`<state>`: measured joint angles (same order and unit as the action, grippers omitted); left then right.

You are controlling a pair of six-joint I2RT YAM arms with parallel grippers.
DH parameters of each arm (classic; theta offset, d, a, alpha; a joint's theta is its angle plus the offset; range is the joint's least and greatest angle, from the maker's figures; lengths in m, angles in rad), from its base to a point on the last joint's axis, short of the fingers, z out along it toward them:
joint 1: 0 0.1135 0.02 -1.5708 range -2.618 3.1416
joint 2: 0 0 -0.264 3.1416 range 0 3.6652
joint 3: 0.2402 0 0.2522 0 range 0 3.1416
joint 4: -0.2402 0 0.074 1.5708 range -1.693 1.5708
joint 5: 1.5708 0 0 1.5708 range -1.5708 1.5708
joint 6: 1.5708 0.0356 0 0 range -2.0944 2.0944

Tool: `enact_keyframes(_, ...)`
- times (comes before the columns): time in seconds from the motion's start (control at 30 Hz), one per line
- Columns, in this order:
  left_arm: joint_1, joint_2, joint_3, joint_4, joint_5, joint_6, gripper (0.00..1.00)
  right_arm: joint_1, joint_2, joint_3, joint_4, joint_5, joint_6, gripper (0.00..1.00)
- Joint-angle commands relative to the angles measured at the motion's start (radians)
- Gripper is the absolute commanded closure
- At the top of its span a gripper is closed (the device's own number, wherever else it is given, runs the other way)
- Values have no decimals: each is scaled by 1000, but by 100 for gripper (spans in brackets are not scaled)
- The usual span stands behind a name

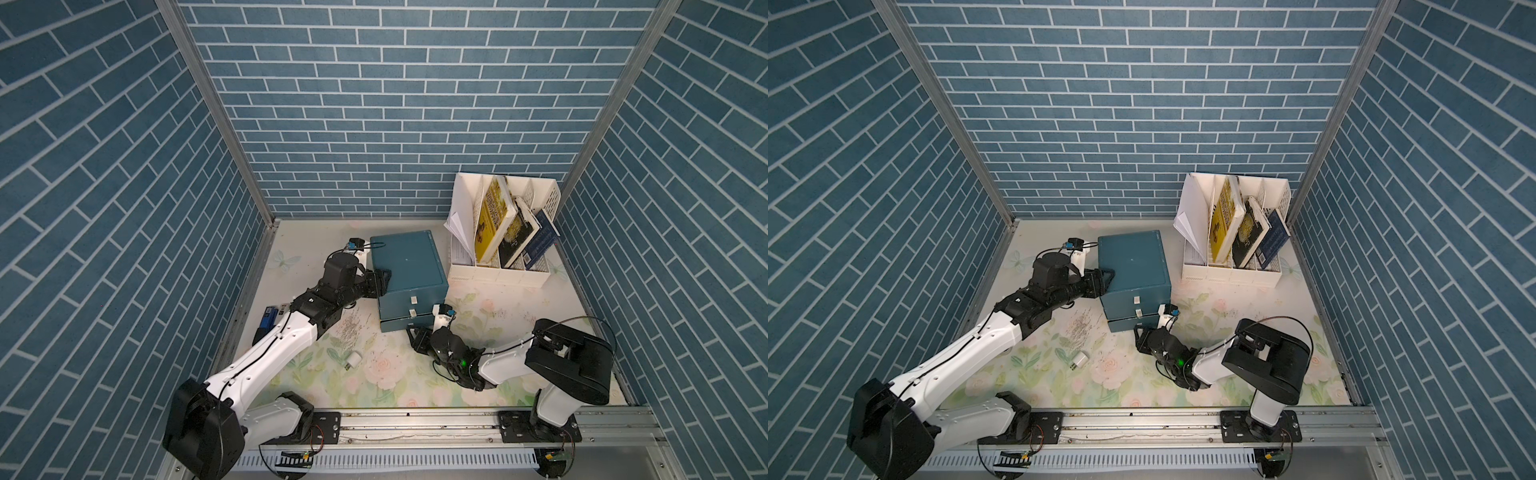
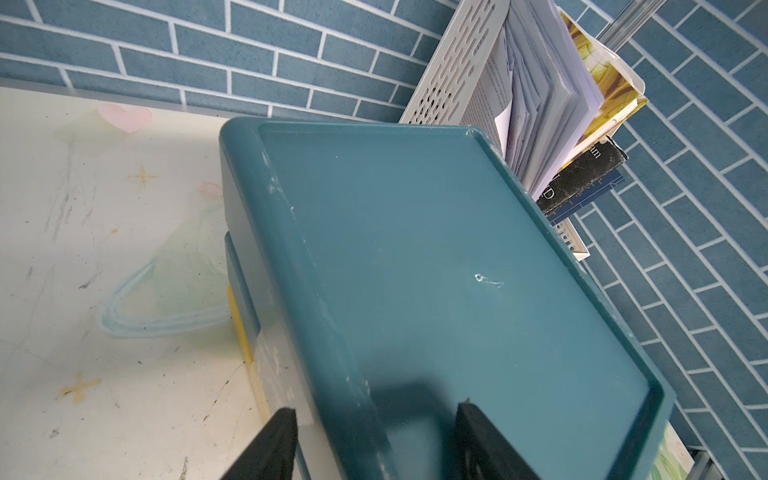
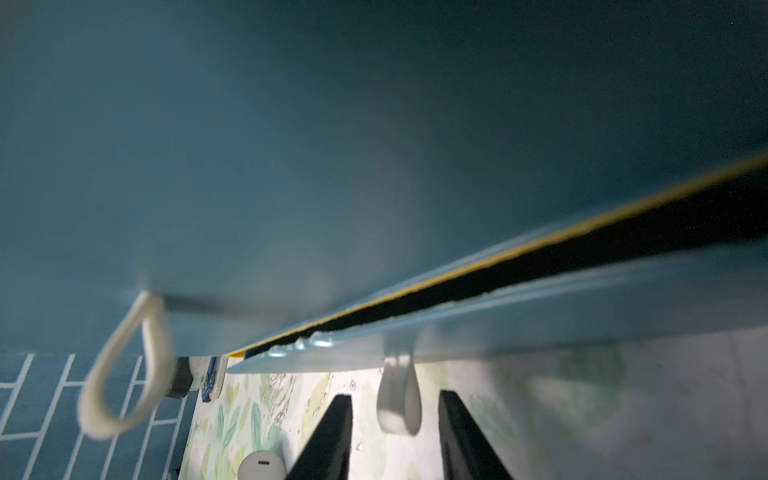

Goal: Place the plugs into the drawer by color
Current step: Adjust the storage box at the center of the board, then open the drawer in the storage box.

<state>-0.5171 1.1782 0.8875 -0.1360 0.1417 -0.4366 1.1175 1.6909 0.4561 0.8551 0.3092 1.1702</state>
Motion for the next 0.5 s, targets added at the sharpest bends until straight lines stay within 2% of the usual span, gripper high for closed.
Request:
enact_keyframes(0.0,4,24,-19,-124,-27,35,35,-21,21,24,35,10,-29,70)
enact_keyframes(0.17,4,28,-25,-118,-29,39,35,-18,20,30,18,9,-47,100)
enact_keyframes(0.33,4,31,-28,-117,-39,41,32,22,-27,40,-86,44,-85,100)
enact_keyframes(0.47,5,38,-30,-115,-33,40,32,92,-89,54,-199,84,-95,100)
